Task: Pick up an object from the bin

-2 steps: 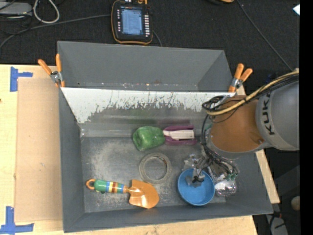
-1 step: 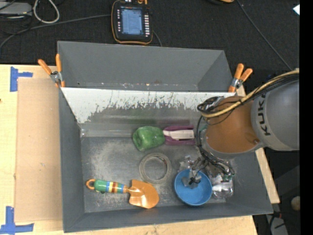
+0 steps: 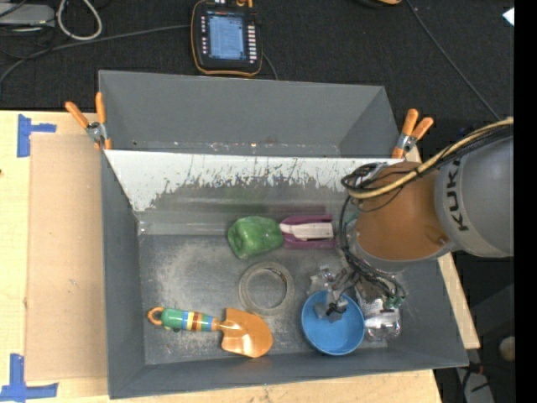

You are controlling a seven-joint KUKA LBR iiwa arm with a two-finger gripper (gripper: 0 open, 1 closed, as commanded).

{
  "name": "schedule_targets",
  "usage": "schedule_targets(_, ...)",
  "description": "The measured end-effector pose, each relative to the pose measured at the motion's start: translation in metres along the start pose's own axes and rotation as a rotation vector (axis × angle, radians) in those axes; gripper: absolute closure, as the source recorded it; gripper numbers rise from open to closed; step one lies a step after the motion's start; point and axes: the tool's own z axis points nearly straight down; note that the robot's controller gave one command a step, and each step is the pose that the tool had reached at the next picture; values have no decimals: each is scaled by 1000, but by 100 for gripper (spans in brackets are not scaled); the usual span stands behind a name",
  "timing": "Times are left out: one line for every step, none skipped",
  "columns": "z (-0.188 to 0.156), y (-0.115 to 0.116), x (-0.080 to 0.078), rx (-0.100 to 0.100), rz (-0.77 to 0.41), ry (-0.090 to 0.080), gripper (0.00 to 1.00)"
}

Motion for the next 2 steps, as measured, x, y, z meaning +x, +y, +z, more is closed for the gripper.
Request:
schedule_targets(-13,1,0,-1,-2,0,100)
schedule_targets(-31,2,1,-3,-2,4,100)
